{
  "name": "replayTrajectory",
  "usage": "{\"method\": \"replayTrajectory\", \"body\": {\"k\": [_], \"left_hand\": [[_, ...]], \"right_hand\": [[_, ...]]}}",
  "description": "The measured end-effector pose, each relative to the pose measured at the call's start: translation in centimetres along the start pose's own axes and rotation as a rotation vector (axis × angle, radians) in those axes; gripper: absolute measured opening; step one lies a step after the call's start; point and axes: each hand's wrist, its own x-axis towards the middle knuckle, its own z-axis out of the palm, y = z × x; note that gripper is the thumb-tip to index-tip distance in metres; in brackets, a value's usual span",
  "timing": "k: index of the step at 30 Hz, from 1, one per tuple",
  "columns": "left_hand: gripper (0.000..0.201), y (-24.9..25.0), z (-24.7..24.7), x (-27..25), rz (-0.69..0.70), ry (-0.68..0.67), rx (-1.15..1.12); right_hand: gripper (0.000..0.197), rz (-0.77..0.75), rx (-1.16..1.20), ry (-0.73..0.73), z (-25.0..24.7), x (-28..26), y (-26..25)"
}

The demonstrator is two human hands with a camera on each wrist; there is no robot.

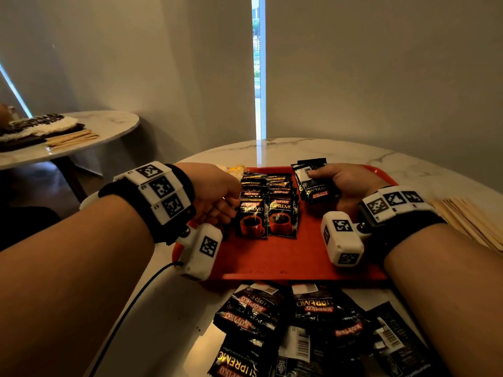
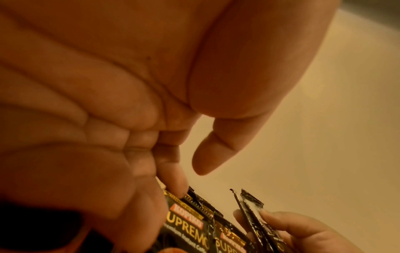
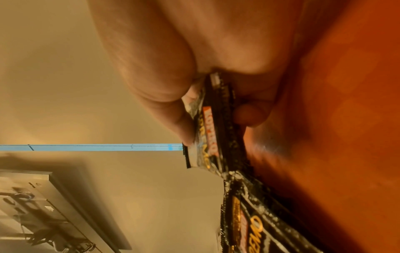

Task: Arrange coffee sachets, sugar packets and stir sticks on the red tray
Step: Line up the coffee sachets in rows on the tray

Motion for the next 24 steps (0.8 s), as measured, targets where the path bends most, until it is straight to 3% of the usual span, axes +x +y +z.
{"method": "replayTrajectory", "body": {"k": [8, 12, 15, 19, 24], "left_hand": [[0.012, 0.6, -0.4, -1.2, 0.059, 0.063, -0.014], [0.009, 1.7, -1.2, -1.7, 0.35, 0.128, -0.126], [0.008, 2.9, -0.8, -2.2, 0.601, 0.082, -0.337], [0.019, 4.0, 0.9, -2.0, 0.729, 0.023, -0.448], [0.027, 3.6, 2.4, -1.4, 0.825, -0.062, -0.362]], "right_hand": [[0.038, 0.012, -0.007, 0.004, 0.4, -0.8, -0.1], [0.041, -0.023, 0.047, 0.012, 0.8, -1.4, -0.7], [0.034, -0.074, 0.128, -0.023, 1.4, -1.8, -1.6], [0.012, -0.107, 0.152, -0.093, 2.5, -2.4, -2.3], [0.022, -0.167, 0.074, -0.108, 3.3, -2.4, -2.7]]}}
